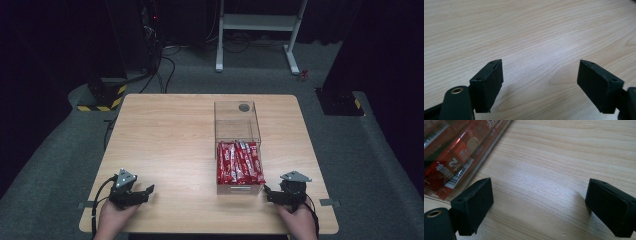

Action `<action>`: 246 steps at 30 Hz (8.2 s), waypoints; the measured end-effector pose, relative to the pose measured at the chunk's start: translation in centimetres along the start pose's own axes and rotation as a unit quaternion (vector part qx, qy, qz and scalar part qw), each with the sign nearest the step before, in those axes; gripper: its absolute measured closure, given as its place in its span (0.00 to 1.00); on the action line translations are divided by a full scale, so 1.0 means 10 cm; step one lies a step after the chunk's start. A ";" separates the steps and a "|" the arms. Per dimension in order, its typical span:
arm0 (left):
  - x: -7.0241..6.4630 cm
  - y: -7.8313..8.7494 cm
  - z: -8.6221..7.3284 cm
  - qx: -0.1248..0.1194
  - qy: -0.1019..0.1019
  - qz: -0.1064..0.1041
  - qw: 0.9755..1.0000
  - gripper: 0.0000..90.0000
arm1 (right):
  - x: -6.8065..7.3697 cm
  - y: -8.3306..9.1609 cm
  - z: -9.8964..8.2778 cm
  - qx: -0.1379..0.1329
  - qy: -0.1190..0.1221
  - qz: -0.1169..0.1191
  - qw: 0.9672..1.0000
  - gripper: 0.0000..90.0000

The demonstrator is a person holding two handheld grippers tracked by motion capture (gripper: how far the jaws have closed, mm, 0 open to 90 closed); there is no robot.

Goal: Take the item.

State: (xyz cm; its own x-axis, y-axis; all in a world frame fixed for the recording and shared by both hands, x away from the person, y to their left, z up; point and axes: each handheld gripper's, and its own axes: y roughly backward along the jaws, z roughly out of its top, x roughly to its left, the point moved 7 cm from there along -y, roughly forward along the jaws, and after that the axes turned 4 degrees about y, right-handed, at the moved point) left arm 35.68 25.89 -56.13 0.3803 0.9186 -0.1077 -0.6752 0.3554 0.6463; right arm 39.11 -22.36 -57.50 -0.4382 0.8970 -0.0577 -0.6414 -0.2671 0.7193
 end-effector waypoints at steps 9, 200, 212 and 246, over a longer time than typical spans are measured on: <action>-0.08 0.04 0.09 -0.030 -0.003 -0.009 1.000 0.27 | 0.00 0.00 0.00 0.000 0.000 0.000 1.000 0.09; -2.26 -0.58 1.14 -0.053 -0.120 -0.126 0.983 0.90 | -0.09 0.04 -0.05 0.000 0.005 0.005 1.000 0.09; -2.25 -0.51 1.14 -0.062 -0.100 -0.150 0.982 1.00 | -0.09 0.04 -0.05 0.000 0.005 0.005 1.000 0.09; -2.12 -0.26 1.16 -0.106 -0.074 -0.190 0.973 1.00 | -0.09 0.04 -0.04 0.000 0.004 0.005 1.000 0.09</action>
State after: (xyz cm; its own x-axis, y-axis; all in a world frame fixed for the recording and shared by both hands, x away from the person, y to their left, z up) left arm 36.71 3.51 -46.74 0.7045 0.6841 -0.1890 -0.5773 0.7072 0.4081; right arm 38.97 -23.42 -57.48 -0.4499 0.8913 -0.0559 -0.6370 -0.2764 0.7196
